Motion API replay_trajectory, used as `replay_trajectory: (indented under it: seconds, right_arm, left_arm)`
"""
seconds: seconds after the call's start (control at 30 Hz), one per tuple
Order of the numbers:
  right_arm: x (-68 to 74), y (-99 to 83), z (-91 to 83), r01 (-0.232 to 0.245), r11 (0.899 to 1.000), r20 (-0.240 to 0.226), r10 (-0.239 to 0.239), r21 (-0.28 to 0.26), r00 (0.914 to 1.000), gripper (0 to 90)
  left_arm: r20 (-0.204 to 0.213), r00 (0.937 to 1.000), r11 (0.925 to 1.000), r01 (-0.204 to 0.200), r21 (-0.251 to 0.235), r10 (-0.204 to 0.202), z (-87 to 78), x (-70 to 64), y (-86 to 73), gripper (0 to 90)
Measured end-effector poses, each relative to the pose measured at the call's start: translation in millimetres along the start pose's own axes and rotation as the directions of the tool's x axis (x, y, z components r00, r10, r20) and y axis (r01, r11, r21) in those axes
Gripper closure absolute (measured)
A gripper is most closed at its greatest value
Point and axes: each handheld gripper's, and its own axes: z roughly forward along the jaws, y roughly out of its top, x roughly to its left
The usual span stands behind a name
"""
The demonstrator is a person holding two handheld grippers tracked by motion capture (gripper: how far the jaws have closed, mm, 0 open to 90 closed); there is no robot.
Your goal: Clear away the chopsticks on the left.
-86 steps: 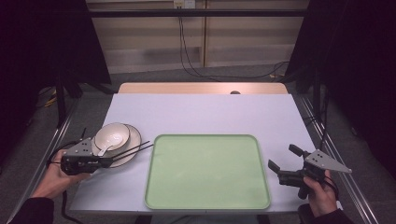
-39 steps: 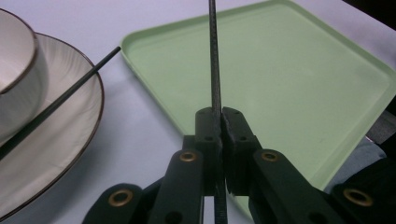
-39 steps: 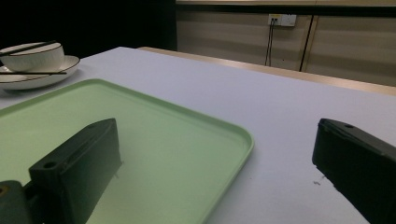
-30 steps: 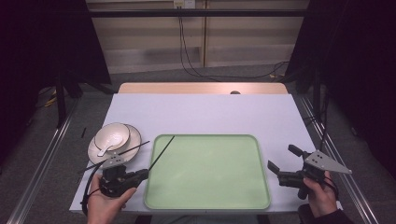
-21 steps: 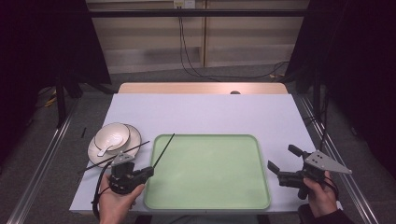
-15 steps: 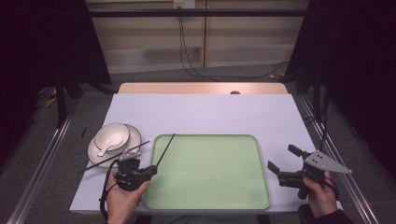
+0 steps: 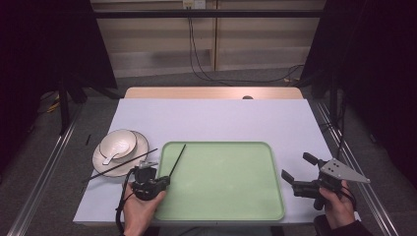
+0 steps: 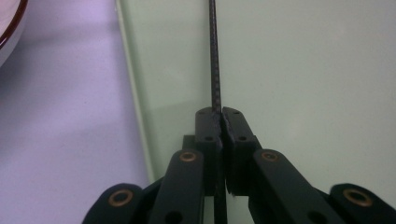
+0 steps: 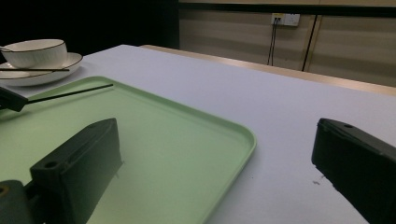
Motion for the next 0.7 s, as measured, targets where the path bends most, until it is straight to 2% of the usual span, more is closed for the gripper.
replay_trajectory:
  seconds: [0.1, 0.3, 0.4, 0.57, 0.7]
  right_arm:
    - [-0.1, -0.1, -0.5, 0.003, 1.000, -0.003, -0.003, 0.001, 1.0000, 0.9]
    - [-0.1, -0.1, -0.3, 0.002, 1.000, -0.006, -0.002, 0.001, 1.0000, 0.9]
    - [-0.1, -0.2, -0.2, 0.002, 1.000, -0.002, -0.002, 0.003, 1.0000, 0.8]
    - [0.2, -0.3, 0.2, 0.002, 1.000, -0.008, -0.002, 0.007, 1.0000, 0.8]
    - [-0.1, -0.2, 0.0, 0.003, 1.000, -0.005, -0.003, 0.006, 1.0000, 0.8]
  left_arm:
    - [-0.007, 1.0000, 0.9995, 0.000, 0.032, 0.000, 6.4, -0.8, -1.9, 85.9]
    - [0.005, 0.9999, 0.9995, 0.014, 0.027, -0.014, 6.8, 1.7, -2.2, 85.6]
    - [-0.006, 0.9999, 0.9997, -0.012, 0.023, 0.013, 7.0, -0.1, -2.8, 85.2]
    - [0.009, 0.9999, 0.9996, -0.014, 0.025, 0.013, 7.1, 1.9, -2.4, 84.4]
    - [0.023, 0.9990, 0.9989, -0.038, 0.029, 0.037, 6.9, 2.5, -1.9, 83.5]
